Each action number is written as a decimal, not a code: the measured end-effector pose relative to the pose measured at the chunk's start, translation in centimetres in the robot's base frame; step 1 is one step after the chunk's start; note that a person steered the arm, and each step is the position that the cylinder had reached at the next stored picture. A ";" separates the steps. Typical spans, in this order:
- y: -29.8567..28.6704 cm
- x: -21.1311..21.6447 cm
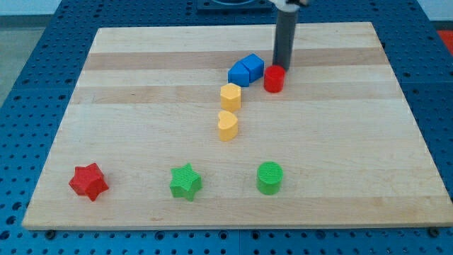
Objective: Slide the red circle towards the bottom right
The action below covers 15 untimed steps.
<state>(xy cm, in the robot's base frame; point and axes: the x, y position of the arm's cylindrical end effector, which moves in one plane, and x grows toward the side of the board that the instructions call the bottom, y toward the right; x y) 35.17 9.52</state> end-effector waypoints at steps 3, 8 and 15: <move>4.3 -2.0; -3.8 3.1; 7.5 18.3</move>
<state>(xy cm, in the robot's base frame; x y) 53.48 17.01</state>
